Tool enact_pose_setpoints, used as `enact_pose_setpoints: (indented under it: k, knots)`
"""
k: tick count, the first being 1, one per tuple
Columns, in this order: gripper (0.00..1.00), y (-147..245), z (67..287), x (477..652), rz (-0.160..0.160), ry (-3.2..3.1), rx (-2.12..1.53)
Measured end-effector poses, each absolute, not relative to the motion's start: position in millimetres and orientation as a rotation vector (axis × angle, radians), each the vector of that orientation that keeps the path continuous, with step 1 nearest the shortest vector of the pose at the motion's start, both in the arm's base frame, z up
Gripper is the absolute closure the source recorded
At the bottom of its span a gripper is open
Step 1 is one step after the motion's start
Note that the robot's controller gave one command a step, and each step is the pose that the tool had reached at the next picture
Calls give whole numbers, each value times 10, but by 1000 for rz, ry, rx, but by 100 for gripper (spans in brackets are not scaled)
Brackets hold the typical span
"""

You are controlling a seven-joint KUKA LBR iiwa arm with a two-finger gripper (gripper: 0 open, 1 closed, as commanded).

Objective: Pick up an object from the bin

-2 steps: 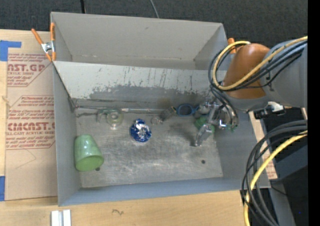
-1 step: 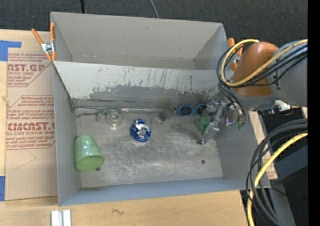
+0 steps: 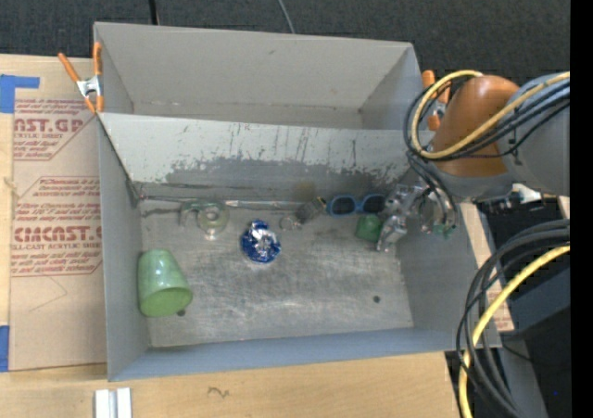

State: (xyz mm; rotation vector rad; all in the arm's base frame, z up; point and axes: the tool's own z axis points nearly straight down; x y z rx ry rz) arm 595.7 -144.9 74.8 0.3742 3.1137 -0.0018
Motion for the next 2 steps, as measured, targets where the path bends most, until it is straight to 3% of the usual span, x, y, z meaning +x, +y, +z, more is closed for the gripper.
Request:
enact_pose_setpoints:
  k: [1, 2]
  knots:
    - [100, -1428, 974, 5854, 0, 3138, -82]
    - [100, -1398, 2704, 5810, -5, 3128, -115]
